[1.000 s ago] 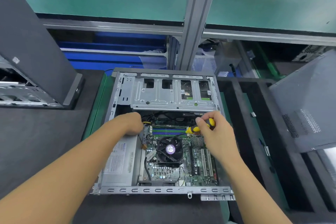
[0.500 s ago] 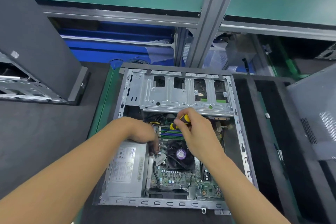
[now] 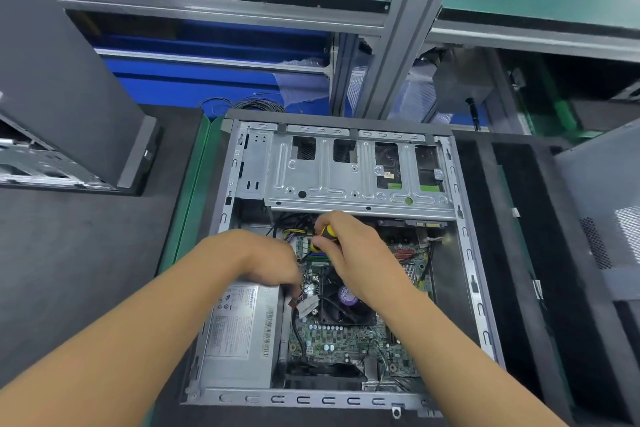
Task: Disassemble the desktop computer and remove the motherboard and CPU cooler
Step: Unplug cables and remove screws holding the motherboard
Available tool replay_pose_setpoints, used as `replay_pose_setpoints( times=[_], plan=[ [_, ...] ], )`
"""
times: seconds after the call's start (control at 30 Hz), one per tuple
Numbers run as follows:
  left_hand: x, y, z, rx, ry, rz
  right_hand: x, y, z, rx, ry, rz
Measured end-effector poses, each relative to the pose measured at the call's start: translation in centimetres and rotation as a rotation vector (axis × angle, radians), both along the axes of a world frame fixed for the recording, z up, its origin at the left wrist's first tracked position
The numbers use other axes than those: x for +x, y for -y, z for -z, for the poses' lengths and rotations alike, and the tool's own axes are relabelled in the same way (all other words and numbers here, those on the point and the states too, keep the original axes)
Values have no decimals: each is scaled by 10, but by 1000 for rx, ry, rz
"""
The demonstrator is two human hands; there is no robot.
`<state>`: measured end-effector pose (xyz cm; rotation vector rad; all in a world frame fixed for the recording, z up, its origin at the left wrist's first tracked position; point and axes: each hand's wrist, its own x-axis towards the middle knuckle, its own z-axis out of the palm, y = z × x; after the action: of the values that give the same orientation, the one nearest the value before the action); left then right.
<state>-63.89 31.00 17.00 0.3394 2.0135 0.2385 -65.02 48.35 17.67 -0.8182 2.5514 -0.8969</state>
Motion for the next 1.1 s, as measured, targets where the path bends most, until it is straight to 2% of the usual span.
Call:
replay_pose_setpoints(
  times=[0.1,0.27,0.43,0.6,0.8,1.0,1.1],
  plan=[
    [0,-1,-3,11,42,74,2,-1,0,-5,-26,-18],
    [0,-1,-6,17,79,71,4,0,1,-16,-56,-41],
    [-2,-1,-3,37,90,-12,3,3,6,34,-82,-72],
    [-2,1,-3,39,94,39,0,6,5,26,-114,-87],
    [-1,0,0,41,100,-78,-2,7,5,26,-112,-118],
    [-1,2,1,59,102,-10,-1,4,5,-19,-113,-94],
    [-1,1,2,49,101,-93,0,5,7,3,-118,-113]
  ],
)
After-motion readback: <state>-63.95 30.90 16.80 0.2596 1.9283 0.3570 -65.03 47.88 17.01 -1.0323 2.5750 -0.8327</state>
